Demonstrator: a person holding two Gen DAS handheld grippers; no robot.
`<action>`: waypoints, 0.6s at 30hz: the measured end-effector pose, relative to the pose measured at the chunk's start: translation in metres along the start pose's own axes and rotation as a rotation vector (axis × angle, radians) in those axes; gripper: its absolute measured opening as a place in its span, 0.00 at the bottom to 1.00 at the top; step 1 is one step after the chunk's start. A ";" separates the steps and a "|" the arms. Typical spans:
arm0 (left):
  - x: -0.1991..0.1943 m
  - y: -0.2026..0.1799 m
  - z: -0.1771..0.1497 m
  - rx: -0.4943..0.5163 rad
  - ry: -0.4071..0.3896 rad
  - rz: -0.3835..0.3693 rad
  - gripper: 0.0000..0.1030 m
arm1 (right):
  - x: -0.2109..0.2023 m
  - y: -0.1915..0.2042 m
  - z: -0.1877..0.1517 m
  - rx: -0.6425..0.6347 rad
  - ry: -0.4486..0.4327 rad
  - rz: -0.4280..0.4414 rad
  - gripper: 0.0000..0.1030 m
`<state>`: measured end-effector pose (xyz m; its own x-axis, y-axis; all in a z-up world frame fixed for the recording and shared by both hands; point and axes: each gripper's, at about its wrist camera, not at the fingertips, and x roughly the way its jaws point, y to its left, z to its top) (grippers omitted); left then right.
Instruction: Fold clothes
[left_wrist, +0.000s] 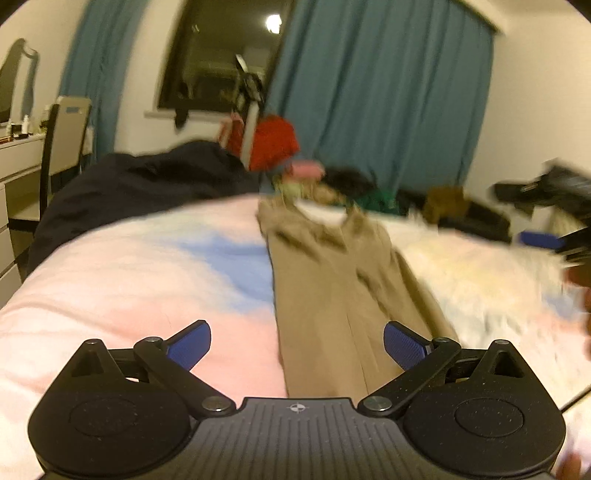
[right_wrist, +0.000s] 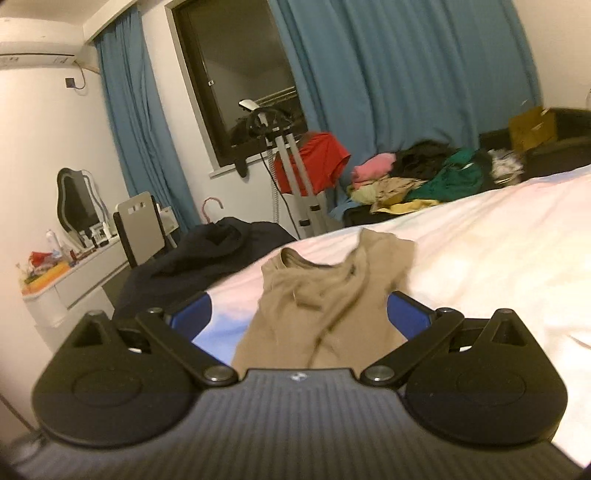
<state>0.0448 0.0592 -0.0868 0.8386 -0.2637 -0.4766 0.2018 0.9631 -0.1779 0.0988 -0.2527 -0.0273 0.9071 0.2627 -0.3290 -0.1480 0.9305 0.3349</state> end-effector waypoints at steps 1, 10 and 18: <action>-0.002 -0.006 -0.002 0.009 0.033 -0.005 0.93 | -0.023 0.003 -0.004 -0.003 -0.010 -0.002 1.00; -0.011 -0.073 -0.032 0.112 0.182 -0.134 0.71 | -0.052 -0.042 -0.038 0.212 0.028 -0.045 1.00; 0.023 -0.088 -0.067 0.215 0.356 -0.043 0.38 | -0.073 -0.079 -0.067 0.393 0.065 -0.074 1.00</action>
<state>0.0123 -0.0355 -0.1394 0.6071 -0.2696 -0.7475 0.3655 0.9300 -0.0386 0.0185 -0.3283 -0.0887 0.8811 0.2259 -0.4155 0.0900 0.7824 0.6162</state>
